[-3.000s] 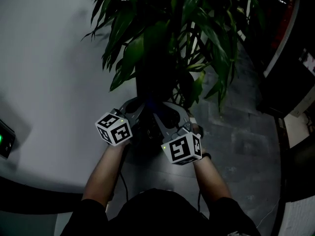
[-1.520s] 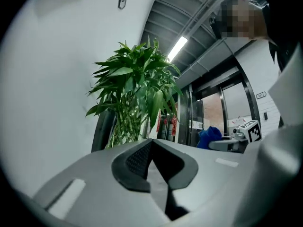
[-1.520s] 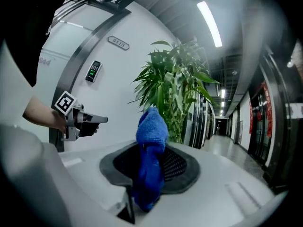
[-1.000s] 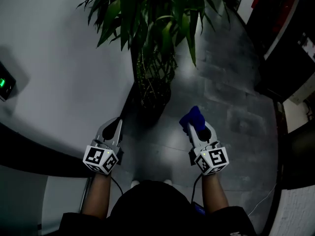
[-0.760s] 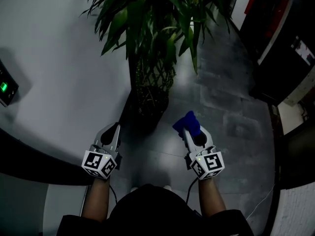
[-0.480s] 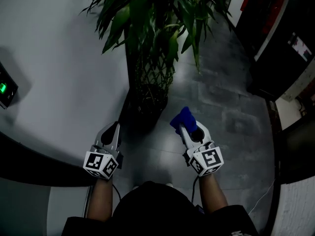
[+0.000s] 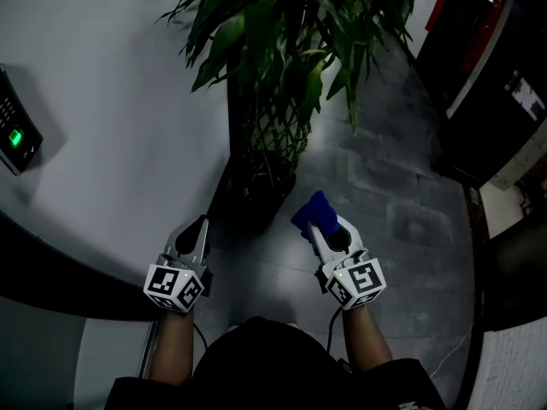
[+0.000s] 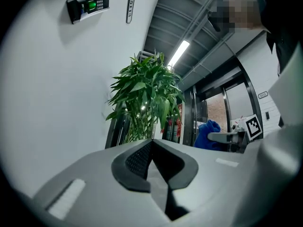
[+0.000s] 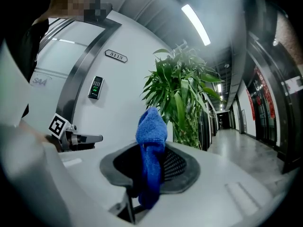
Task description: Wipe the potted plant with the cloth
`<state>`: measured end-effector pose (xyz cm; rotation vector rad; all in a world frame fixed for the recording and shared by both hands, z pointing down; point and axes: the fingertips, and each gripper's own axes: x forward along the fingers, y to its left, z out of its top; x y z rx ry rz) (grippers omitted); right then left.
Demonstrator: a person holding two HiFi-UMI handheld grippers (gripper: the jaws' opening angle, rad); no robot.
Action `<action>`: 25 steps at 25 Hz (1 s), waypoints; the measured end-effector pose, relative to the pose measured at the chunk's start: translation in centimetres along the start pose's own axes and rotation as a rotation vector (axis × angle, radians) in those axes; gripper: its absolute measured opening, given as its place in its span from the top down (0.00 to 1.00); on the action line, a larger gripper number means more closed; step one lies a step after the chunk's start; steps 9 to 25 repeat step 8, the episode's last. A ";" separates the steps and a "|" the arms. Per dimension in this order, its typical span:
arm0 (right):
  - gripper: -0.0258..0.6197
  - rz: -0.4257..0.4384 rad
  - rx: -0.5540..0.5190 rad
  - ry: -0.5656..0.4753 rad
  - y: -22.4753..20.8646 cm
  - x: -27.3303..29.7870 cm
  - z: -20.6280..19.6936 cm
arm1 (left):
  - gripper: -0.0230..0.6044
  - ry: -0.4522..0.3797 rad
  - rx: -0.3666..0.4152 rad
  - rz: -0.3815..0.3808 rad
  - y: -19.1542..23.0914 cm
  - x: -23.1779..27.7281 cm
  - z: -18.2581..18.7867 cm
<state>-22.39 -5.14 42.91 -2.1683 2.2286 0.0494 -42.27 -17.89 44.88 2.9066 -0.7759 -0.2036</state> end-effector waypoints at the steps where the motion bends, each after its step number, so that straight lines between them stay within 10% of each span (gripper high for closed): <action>1: 0.80 0.004 0.003 0.002 0.1 0.0 -0.1 | 0.95 0.002 -0.002 0.002 -0.1 -0.1 0.0; 25: 0.80 0.039 0.005 -0.003 1.4 -0.5 0.1 | 0.95 0.015 0.014 -0.049 -2.6 0.0 -0.4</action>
